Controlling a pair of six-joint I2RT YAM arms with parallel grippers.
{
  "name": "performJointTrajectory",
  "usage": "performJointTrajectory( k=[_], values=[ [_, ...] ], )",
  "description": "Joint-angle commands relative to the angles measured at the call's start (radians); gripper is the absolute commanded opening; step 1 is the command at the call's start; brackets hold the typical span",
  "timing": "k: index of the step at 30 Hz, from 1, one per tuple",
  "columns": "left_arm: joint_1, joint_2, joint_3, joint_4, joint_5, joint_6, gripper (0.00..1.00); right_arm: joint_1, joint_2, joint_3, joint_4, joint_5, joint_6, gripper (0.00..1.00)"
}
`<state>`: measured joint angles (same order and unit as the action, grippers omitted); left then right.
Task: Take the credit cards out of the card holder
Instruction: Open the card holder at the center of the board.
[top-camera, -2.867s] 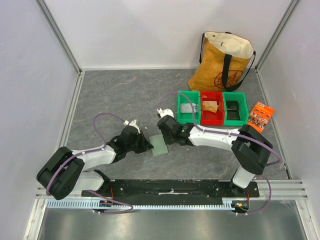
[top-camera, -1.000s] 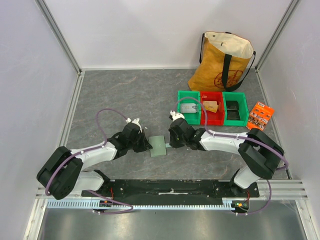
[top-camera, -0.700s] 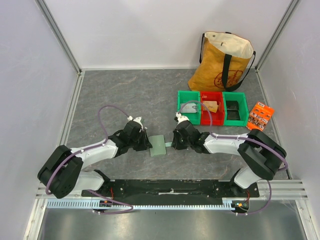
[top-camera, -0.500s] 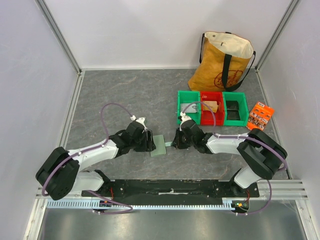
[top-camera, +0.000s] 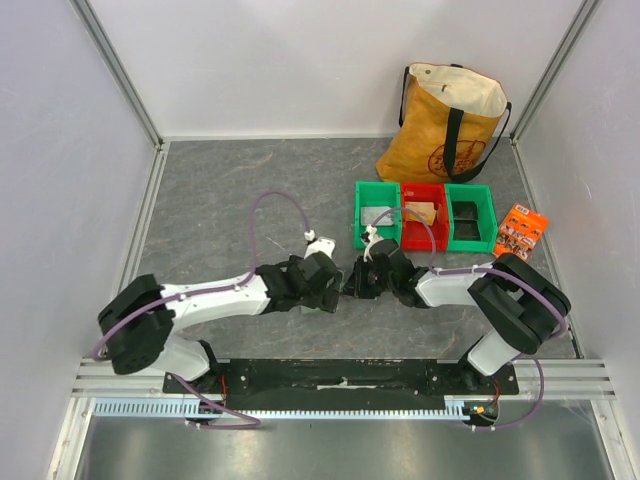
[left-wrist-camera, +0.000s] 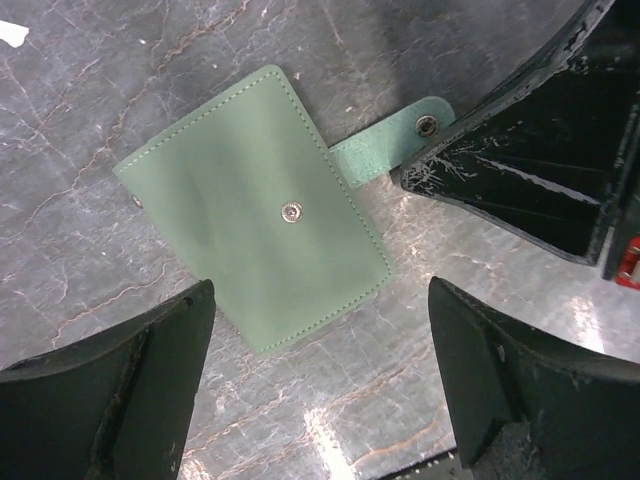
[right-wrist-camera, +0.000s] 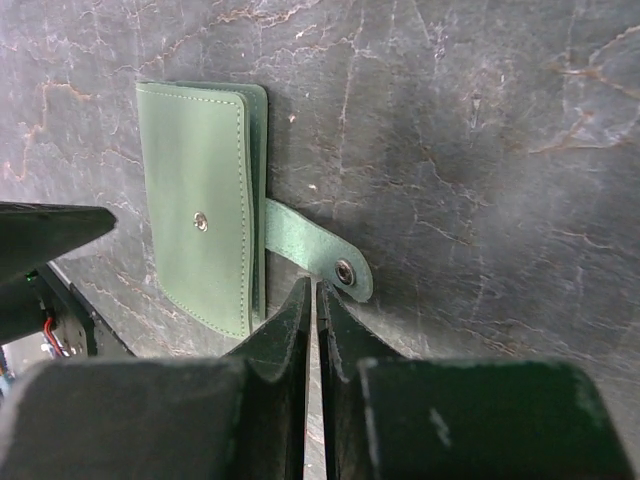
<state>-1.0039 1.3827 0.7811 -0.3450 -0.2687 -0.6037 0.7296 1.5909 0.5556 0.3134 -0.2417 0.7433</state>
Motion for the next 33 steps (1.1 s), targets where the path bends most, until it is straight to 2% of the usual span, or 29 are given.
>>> performJointTrajectory(
  k=[1, 8, 16, 21, 24, 33],
  values=[
    [-0.076, 0.105, 0.093, -0.089, -0.187, 0.013, 0.93, -0.007, 0.02, -0.016, 0.027, -0.037, 0.019, 0.11],
    [-0.142, 0.255, 0.227, -0.219, -0.328, 0.012, 0.94, -0.015, 0.024, -0.025, 0.026, -0.048, 0.027, 0.11],
    [-0.15, 0.323, 0.259, -0.223, -0.339, 0.013, 0.94, -0.024, 0.018, -0.029, 0.026, -0.05, 0.025, 0.11],
    [-0.151, 0.335, 0.257, -0.223, -0.33, 0.009, 0.87, -0.027, 0.014, -0.029, 0.023, -0.05, 0.025, 0.11],
    [-0.151, 0.325, 0.247, -0.216, -0.33, 0.001, 0.75, -0.029, 0.011, -0.029, 0.023, -0.053, 0.024, 0.11],
    [-0.15, 0.247, 0.196, -0.186, -0.319, -0.024, 0.19, -0.03, -0.011, -0.028, 0.026, -0.07, 0.018, 0.11]
  ],
)
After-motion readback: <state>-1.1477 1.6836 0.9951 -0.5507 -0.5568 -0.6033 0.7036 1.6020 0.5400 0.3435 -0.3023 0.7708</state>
